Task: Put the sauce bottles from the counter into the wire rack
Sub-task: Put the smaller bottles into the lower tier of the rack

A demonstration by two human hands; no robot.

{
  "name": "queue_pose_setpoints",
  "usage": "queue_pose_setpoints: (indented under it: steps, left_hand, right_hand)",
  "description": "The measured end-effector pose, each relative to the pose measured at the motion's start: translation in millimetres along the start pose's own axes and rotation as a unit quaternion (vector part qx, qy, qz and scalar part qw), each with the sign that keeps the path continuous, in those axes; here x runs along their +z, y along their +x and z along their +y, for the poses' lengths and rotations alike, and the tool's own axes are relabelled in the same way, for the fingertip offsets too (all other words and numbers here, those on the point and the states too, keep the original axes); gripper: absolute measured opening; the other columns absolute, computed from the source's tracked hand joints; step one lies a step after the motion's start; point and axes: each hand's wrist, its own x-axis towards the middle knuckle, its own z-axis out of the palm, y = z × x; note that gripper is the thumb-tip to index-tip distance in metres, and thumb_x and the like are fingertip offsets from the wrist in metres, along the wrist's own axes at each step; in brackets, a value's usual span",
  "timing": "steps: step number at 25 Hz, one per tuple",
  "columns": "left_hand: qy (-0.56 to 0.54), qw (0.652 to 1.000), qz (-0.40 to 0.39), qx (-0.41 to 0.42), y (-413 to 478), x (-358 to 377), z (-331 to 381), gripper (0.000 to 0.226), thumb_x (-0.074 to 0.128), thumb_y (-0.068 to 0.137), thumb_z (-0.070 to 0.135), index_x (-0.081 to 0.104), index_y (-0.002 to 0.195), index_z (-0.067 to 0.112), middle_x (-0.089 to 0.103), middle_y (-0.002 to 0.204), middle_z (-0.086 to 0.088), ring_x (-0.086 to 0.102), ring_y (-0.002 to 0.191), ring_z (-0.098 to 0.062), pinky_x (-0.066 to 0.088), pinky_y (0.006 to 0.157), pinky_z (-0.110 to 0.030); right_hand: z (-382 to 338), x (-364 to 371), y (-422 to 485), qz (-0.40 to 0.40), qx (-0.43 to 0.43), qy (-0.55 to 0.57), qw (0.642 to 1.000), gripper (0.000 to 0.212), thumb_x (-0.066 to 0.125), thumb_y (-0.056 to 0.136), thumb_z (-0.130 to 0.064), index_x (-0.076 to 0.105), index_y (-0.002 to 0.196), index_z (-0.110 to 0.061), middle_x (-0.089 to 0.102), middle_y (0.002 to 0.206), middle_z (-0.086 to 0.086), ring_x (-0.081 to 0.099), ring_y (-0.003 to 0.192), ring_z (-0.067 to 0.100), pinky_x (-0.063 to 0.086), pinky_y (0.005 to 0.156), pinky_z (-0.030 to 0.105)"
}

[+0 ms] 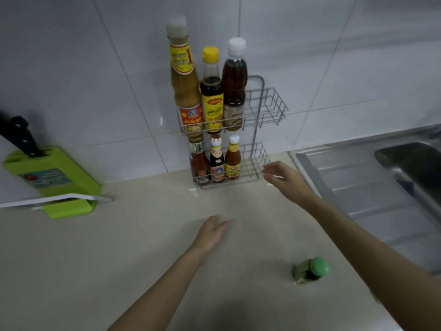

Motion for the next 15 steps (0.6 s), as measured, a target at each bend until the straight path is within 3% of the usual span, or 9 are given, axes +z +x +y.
queue_pose_setpoints:
  steps: [5, 8, 10, 11, 13, 15]
  left_hand:
    - [0.085, 0.984, -0.13, 0.085, -48, 69, 3, 0.062, 0.063, 0.085, 0.007, 0.041, 0.142, 0.011, 0.043, 0.148, -0.006, 0.045, 0.132, -0.017, 0.038, 0.104, -0.022]
    - [0.127, 0.964, -0.201, 0.122, -75, 108, 13, 0.079, 0.071, 0.08, 0.011, 0.031, 0.148, 0.014, 0.035, 0.144, 0.003, 0.034, 0.138, -0.014, 0.035, 0.105, -0.021]
    - [0.114, 0.962, -0.201, 0.148, -83, 132, 20, 0.073, 0.074, 0.078, 0.009, 0.039, 0.142, 0.013, 0.042, 0.135, 0.003, 0.041, 0.128, -0.011, 0.038, 0.097, -0.016]
    - [0.09, 0.966, -0.19, 0.152, -86, 143, 23, 0.059, 0.074, 0.078, 0.006, 0.048, 0.131, 0.013, 0.051, 0.126, 0.003, 0.049, 0.116, -0.009, 0.042, 0.089, -0.011]
    - [0.057, 0.972, -0.166, 0.158, -95, 160, 26, 0.031, 0.07, 0.08, 0.002, 0.055, 0.102, 0.019, 0.061, 0.096, 0.004, 0.056, 0.085, -0.004, 0.04, 0.065, -0.002]
    - [0.042, 0.976, -0.138, 0.165, -103, 170, 23, 0.023, 0.067, 0.082, 0.004, 0.055, 0.094, 0.019, 0.063, 0.087, 0.0, 0.058, 0.077, -0.01, 0.041, 0.057, -0.005]
  right_hand:
    - [1, -51, -94, -0.105, -0.003, -0.164, 0.981, 0.015, 0.059, 0.093, -0.026, 0.071, 0.096, -0.017, 0.071, 0.099, -0.002, 0.065, 0.092, 0.013, 0.053, 0.087, 0.035]
    - [-14, -70, -143, -0.144, -0.029, -0.251, 0.957, 0.021, 0.055, 0.092, -0.04, 0.067, 0.093, -0.023, 0.063, 0.096, -0.004, 0.06, 0.083, 0.012, 0.05, 0.076, 0.028]
    - [-19, -77, -171, -0.177, -0.025, -0.333, 0.926, 0.028, 0.053, 0.086, -0.054, 0.063, 0.097, -0.03, 0.057, 0.1, -0.008, 0.06, 0.082, 0.009, 0.047, 0.072, 0.025]
    - [-18, -76, -182, -0.19, -0.017, -0.376, 0.907, 0.03, 0.053, 0.085, -0.054, 0.062, 0.102, -0.031, 0.056, 0.104, -0.009, 0.06, 0.084, 0.01, 0.046, 0.071, 0.025]
    - [-11, -66, -197, -0.181, -0.014, -0.441, 0.879, 0.024, 0.056, 0.088, -0.032, 0.061, 0.109, -0.022, 0.052, 0.11, -0.003, 0.062, 0.091, 0.02, 0.045, 0.07, 0.03]
    - [0, -55, -201, -0.169, -0.023, -0.474, 0.864, 0.024, 0.054, 0.088, -0.011, 0.058, 0.112, -0.013, 0.051, 0.11, 0.007, 0.062, 0.092, 0.033, 0.05, 0.075, 0.042]
